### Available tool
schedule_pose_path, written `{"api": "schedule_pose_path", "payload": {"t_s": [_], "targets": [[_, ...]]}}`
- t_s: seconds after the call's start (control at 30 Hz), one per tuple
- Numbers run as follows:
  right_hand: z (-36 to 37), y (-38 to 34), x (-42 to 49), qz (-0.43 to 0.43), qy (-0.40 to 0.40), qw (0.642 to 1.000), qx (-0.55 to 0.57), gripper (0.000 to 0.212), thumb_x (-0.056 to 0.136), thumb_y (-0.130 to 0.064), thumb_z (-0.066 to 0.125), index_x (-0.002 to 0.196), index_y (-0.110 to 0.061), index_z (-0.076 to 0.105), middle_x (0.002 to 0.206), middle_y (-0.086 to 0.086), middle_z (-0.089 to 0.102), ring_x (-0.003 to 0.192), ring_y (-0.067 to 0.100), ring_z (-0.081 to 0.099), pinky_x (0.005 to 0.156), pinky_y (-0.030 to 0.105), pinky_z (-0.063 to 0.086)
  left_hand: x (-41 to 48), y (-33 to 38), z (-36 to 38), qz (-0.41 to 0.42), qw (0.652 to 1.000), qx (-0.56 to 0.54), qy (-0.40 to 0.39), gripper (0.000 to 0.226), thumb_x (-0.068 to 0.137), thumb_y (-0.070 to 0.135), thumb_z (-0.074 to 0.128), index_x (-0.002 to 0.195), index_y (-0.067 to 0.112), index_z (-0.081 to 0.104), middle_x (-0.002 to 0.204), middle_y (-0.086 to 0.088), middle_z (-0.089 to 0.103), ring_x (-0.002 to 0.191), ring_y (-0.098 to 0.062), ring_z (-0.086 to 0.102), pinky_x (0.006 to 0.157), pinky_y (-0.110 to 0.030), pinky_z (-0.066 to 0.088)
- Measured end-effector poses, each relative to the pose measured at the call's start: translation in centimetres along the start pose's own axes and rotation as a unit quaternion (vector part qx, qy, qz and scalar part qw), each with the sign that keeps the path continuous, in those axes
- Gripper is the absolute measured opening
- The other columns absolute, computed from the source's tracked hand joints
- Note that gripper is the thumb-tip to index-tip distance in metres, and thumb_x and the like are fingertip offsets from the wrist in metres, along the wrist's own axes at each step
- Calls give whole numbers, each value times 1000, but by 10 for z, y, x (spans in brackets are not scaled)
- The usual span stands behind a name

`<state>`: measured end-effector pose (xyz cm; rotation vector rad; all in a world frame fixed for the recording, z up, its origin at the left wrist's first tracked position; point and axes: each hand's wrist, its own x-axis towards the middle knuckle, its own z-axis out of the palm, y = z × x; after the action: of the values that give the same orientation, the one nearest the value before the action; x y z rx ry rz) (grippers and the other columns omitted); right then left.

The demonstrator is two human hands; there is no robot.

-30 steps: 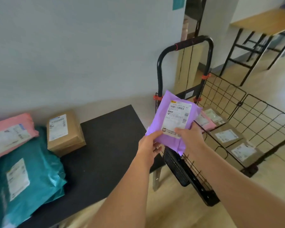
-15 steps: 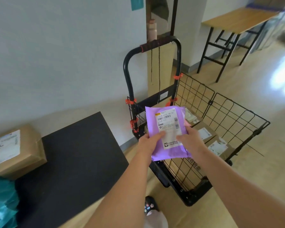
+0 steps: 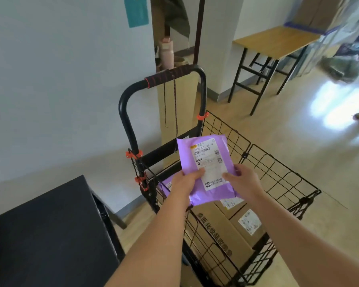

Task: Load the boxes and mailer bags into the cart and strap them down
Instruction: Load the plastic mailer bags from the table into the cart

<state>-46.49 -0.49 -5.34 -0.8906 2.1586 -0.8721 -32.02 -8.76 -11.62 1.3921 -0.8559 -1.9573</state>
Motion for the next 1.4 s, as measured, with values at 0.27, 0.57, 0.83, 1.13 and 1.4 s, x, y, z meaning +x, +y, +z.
{"api": "schedule_pose_path", "payload": {"t_s": [0.27,0.57,0.83,1.13,1.4], "targets": [[-12,27,53,8,-40,999,11,35,84,-29,75,115,-17,63,95,-4,70,82,12,67,60,24,55,44,-16,39,-22,999,26,13,60,57,28,85,111,11,63,102,-7,73,97,-28,69,90,-48,55],[-27,82,155,34,-88,991,-95,26,80,-27,78,97,-24,59,89,-4,68,80,16,65,68,34,56,98,-50,124,-70,985,112,113,45,81,15,75,121,0,60,113,-11,67,104,-28,65,93,-40,52],[-38,129,240,53,-137,981,-127,22,81,-14,69,85,-28,52,78,-8,62,66,8,60,47,21,43,153,-80,172,-117,952,207,195,22,80,14,70,101,10,66,97,-9,68,89,-26,65,75,-30,52],[12,143,311,12,-174,971,-166,22,86,-9,59,101,-21,49,85,-6,59,66,11,59,47,22,43,220,-84,164,-133,934,226,242,29,82,0,53,98,18,69,94,-2,70,85,-23,64,62,-23,47],[57,166,355,-18,-200,945,-260,79,84,-23,71,149,-18,27,138,8,45,123,27,46,85,35,47,283,-102,156,-142,936,232,224,46,83,0,52,125,17,58,112,-8,65,99,-29,61,75,-32,48]]}}
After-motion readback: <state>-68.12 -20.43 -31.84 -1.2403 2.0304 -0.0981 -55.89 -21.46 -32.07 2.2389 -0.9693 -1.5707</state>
